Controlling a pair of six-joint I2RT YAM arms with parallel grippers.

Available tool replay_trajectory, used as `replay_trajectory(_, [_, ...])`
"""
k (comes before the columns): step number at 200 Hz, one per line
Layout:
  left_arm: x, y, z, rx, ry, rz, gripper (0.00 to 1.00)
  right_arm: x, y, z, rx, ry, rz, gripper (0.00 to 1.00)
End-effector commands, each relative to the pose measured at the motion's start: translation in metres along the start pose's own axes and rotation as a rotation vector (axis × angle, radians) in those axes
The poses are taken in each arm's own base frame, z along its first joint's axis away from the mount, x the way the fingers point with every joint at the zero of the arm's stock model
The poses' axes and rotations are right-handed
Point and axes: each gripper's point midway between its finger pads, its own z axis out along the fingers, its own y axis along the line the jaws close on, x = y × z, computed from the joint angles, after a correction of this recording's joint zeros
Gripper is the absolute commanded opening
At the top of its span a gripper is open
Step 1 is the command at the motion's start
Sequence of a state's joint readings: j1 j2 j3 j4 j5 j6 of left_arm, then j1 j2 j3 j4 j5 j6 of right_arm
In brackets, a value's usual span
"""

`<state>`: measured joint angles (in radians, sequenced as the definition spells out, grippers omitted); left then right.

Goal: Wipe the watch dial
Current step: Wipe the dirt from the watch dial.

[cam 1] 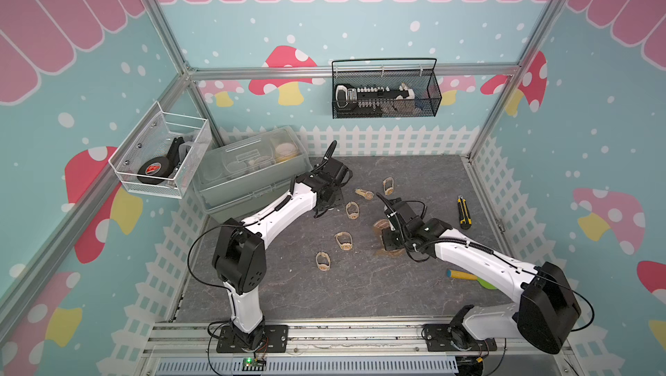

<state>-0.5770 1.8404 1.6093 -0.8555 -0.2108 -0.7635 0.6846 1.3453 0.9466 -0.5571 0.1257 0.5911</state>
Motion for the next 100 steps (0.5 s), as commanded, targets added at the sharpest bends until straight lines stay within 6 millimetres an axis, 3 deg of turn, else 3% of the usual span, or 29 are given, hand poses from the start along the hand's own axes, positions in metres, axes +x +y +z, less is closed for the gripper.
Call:
replay_trajectory(1, [-0.008, -0.016, -0.022, 0.088, -0.051, -0.061, 0.00, -0.010, 0.016, -0.015, -0.068, -0.011, -0.016, 0.00])
replay_trajectory(100, [-0.025, -0.048, -0.055, 0.307, -0.158, -0.193, 0.00, -0.050, 0.058, -0.043, -0.248, -0.064, 0.017, 0.00])
